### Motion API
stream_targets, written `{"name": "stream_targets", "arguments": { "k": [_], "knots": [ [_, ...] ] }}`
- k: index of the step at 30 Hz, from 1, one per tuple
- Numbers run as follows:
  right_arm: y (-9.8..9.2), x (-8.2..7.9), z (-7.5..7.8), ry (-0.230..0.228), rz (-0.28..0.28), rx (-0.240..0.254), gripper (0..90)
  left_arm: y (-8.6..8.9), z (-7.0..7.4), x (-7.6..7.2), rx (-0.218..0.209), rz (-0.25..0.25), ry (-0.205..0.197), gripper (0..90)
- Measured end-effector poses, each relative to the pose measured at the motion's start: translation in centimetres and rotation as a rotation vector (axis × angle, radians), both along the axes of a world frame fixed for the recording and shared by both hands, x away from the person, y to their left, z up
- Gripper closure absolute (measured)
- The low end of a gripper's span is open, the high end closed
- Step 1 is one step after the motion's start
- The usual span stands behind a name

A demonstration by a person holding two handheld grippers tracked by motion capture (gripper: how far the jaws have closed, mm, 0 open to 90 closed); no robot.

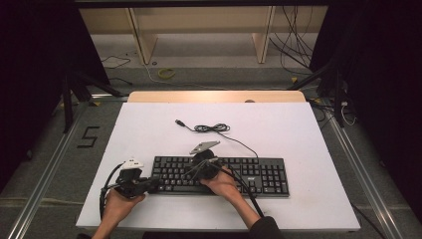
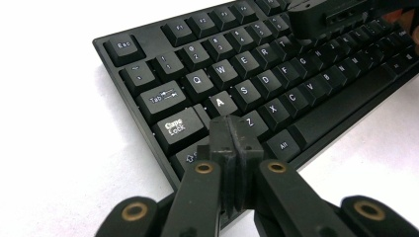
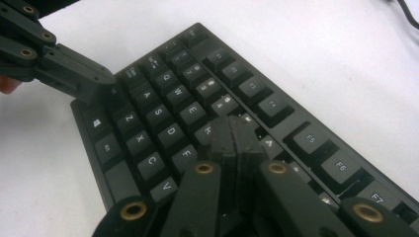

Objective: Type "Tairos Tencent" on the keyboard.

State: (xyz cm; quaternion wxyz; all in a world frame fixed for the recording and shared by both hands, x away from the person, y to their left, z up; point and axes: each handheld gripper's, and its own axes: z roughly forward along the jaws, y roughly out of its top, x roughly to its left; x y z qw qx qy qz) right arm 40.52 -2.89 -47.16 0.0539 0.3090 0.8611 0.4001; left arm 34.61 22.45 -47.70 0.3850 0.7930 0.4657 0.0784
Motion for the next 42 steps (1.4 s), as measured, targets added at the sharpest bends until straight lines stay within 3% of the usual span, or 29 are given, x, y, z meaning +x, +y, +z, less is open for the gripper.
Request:
{"name": "stream_targets", "arguments": {
  "k": [32, 38, 42],
  "knots": [
    [0.51, 0.01, -0.82, 0.014, 0.006, -0.035, 90.0, 0.00, -0.45, 0.17, 0.001, -0.003, 0.029, 89.2],
    [0.45, 0.03, -0.78, 0.021, 0.003, -0.028, 90.0, 0.09, -0.40, 0.22, 0.000, -0.009, 0.031, 89.1],
    [0.09, 0.01, -0.50, 0.031, -0.004, 0.004, 88.5, 0.08, -0.22, 0.16, -0.021, -0.011, 0.021, 89.0]
  ]
}}
